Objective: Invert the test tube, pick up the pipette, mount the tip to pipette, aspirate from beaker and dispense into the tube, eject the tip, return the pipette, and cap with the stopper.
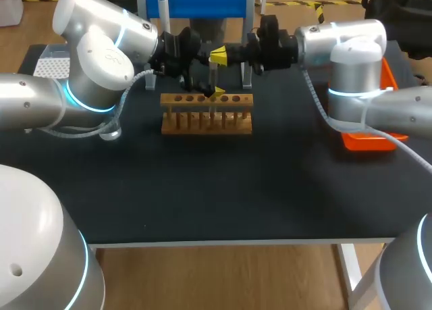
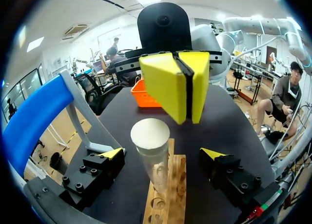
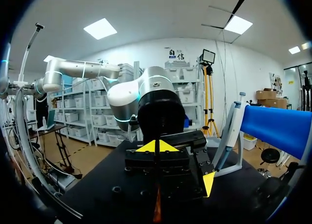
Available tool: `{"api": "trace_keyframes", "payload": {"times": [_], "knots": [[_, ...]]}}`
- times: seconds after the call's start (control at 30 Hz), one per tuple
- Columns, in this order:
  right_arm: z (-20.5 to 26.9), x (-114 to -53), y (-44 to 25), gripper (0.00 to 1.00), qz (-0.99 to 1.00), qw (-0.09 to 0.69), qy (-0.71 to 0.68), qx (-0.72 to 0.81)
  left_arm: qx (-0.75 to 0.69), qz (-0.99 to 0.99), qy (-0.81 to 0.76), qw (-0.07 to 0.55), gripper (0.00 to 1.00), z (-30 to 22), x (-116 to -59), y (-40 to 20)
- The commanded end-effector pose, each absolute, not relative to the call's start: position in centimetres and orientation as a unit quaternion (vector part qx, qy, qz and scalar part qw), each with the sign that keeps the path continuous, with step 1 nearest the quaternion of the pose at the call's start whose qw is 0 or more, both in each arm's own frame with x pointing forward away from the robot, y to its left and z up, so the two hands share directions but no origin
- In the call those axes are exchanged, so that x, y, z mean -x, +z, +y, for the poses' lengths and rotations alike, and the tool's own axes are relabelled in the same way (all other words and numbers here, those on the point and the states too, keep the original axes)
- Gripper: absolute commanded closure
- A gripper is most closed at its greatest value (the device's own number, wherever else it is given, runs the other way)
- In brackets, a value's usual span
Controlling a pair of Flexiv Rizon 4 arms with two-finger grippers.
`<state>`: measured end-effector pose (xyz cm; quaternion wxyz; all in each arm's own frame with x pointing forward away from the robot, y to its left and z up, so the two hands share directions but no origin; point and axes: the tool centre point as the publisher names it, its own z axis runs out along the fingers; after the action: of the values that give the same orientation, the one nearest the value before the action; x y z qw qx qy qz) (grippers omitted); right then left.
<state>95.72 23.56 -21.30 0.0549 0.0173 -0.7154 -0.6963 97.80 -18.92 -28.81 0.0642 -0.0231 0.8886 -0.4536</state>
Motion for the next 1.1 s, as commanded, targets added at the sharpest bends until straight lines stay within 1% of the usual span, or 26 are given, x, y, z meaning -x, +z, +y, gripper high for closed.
{"api": "trace_keyframes", "payload": {"times": [0.03,0.93,1.1], "knots": [[24.0,-96.1,-21.5,1.00,-0.715,0.057,-0.697,-0.019,0.022,0.888,-0.455,0.064,0.00,-18.9,-97.8,-28.9],[24.4,-96.9,-24.2,1.00,-0.723,0.081,-0.686,0.010,0.022,0.888,-0.455,0.064,0.00,-18.9,-97.8,-28.9],[24.4,-96.9,-23.5,1.00,-0.721,0.074,-0.689,0.006,0.022,0.888,-0.455,0.064,0.00,-18.9,-97.8,-28.9]]}}
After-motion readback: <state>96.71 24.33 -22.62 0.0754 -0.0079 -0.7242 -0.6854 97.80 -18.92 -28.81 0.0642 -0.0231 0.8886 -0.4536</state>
